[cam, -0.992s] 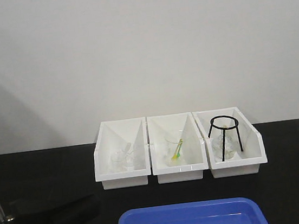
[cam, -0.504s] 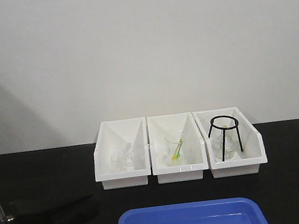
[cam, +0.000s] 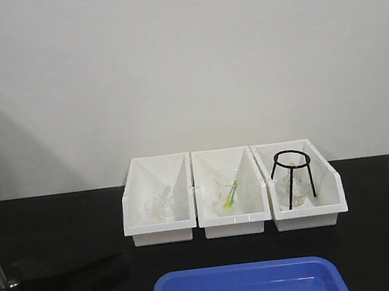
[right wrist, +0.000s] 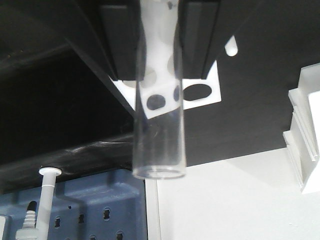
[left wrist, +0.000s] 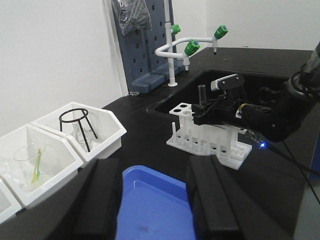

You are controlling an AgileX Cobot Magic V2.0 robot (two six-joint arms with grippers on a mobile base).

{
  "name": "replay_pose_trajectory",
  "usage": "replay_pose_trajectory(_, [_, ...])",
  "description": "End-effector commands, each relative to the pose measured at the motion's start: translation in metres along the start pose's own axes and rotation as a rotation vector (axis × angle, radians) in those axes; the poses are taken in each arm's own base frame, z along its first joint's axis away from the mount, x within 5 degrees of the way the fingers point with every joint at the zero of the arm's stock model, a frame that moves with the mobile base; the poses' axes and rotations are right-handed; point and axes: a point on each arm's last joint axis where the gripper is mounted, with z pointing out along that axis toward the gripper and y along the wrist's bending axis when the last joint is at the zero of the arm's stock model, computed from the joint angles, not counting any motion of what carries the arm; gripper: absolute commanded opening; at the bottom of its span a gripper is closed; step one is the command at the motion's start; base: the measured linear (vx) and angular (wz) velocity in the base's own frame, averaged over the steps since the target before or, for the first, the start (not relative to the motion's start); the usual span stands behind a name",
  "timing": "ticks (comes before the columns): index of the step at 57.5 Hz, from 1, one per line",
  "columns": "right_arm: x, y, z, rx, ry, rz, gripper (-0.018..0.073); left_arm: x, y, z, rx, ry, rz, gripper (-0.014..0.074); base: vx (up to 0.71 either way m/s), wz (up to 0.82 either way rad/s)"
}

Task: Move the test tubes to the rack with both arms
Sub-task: 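Raise the right gripper away from the rack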

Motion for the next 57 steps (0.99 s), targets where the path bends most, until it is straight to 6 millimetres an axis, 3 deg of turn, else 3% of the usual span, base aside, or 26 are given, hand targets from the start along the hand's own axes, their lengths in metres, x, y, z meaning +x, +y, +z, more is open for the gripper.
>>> replay_pose_trajectory(1, [-0.018,-0.001,0.0,0.0,-0.11,-0.006,0.0099,-0.018,0.0,-0.004,-0.003,-0.111,0.0,0.0426,0.0,0.0])
replay_pose_trajectory(16, [-0.02,-0.001,0.0,-0.002,-0.141,-0.005,0.0405,-0.017,0.0,-0.004,-0.002,-0.1,0.0,0.0426,0.0,0.0])
replay_pose_trajectory(24, [-0.027,0.0,-0.002,-0.007,-0.2,0.001,0.0513,-0.016,0.0,-0.004,-0.001,-0.094,0.0,0.0426,0.0,0.0])
replay_pose_trajectory(38, [-0.051,0.005,-0.011,-0.05,-0.279,-0.011,0.0533,-0.015,-0.001,-0.004,0.0,-0.086,-0.001,0.0426,0.0,0.0])
replay_pose_trajectory(57, [-0.115,0.016,-0.053,-0.127,-0.445,-0.068,0.0518,-0.014,-0.001,-0.004,0.002,-0.073,-0.002,0.0426,0.0,0.0])
